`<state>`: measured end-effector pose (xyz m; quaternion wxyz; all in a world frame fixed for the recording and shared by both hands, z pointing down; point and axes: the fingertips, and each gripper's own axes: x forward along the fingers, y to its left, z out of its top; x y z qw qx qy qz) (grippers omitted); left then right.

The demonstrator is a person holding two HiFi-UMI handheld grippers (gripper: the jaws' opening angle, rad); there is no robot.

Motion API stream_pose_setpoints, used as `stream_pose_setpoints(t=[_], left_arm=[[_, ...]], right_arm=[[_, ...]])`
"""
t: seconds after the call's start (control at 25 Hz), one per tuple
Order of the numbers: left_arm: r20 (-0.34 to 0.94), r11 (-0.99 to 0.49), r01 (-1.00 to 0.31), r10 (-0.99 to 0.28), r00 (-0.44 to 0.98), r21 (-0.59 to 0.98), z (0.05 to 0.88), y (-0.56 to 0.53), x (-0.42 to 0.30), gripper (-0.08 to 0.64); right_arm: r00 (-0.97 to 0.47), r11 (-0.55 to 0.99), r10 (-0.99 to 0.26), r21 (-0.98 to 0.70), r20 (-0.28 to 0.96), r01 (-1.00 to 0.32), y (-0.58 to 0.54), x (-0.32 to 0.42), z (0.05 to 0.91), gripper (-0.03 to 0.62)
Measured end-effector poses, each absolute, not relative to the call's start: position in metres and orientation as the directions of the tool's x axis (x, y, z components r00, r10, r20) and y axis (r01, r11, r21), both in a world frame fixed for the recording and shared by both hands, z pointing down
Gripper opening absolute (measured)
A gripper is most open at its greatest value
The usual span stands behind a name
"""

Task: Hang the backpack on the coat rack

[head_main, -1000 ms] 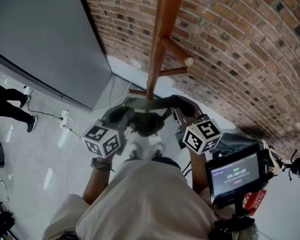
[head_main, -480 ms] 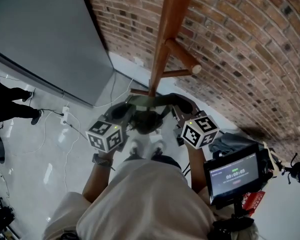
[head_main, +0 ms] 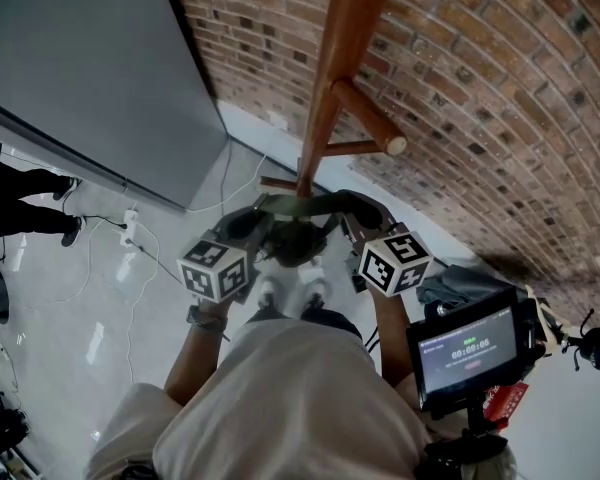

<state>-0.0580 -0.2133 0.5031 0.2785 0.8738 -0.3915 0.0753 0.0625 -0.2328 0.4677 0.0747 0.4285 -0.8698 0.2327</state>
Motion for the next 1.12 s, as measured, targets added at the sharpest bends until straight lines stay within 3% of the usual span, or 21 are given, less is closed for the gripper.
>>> stream_pose_setpoints(t=[1.12], left_arm=[[0.409,-0.524,-0.718,-0.593,0.693,0.458,0.540,-0.210,-0.045,0.021]], right_arm=[[-0.621,0.520,-0.681,-0.342,0.387,-0.783,-0.234,0.056,0.512,0.006]])
